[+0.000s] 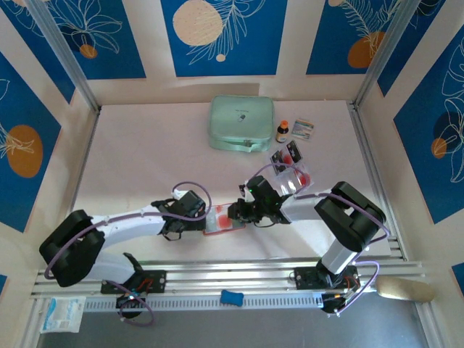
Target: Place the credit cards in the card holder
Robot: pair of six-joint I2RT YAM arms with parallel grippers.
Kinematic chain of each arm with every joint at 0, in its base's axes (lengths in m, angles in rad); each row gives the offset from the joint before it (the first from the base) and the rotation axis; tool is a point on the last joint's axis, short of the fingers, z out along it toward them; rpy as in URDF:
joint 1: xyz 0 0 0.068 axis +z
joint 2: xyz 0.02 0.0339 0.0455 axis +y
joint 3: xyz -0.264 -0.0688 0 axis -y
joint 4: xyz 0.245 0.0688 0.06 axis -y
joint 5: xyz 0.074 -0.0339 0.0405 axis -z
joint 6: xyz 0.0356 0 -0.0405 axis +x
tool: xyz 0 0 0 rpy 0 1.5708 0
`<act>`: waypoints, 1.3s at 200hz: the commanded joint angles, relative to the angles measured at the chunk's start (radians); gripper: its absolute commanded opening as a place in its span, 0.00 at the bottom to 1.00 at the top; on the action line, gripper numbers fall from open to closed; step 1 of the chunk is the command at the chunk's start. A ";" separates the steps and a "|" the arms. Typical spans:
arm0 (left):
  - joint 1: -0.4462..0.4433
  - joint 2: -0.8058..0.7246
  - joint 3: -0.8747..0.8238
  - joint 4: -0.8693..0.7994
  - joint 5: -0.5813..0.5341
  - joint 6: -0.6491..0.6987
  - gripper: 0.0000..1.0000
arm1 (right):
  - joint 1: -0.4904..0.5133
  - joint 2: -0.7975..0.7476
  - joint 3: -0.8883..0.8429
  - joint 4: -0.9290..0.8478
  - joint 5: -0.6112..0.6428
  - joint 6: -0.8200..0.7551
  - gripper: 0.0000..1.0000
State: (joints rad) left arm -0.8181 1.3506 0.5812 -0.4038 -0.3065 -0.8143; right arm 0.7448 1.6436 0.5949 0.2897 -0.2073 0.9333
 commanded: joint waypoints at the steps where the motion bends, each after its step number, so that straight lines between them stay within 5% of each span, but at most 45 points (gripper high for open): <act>1: 0.010 0.025 -0.013 -0.006 -0.009 -0.016 1.00 | -0.007 -0.013 0.011 -0.089 0.000 -0.027 0.15; 53: 0.012 0.057 -0.005 0.024 -0.005 0.005 1.00 | -0.007 -0.004 0.039 -0.106 -0.018 -0.039 0.00; 142: 0.012 0.065 -0.014 0.045 0.002 0.011 1.00 | 0.055 0.081 0.124 -0.151 -0.027 -0.050 0.00; 184: 0.011 0.051 -0.017 0.039 0.003 0.012 1.00 | 0.038 0.025 0.129 -0.249 -0.001 -0.097 0.29; 207: 0.012 0.019 -0.018 0.024 0.000 0.009 1.00 | 0.006 -0.054 0.126 -0.317 0.019 -0.128 0.31; 260: 0.013 -0.034 -0.017 -0.004 -0.017 0.005 1.00 | -0.015 -0.099 0.172 -0.386 0.029 -0.162 0.15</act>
State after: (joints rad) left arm -0.8162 1.3369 0.5770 -0.4004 -0.3149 -0.8108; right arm 0.7269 1.5436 0.7315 -0.0265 -0.1814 0.8032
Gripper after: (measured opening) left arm 0.998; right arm 0.181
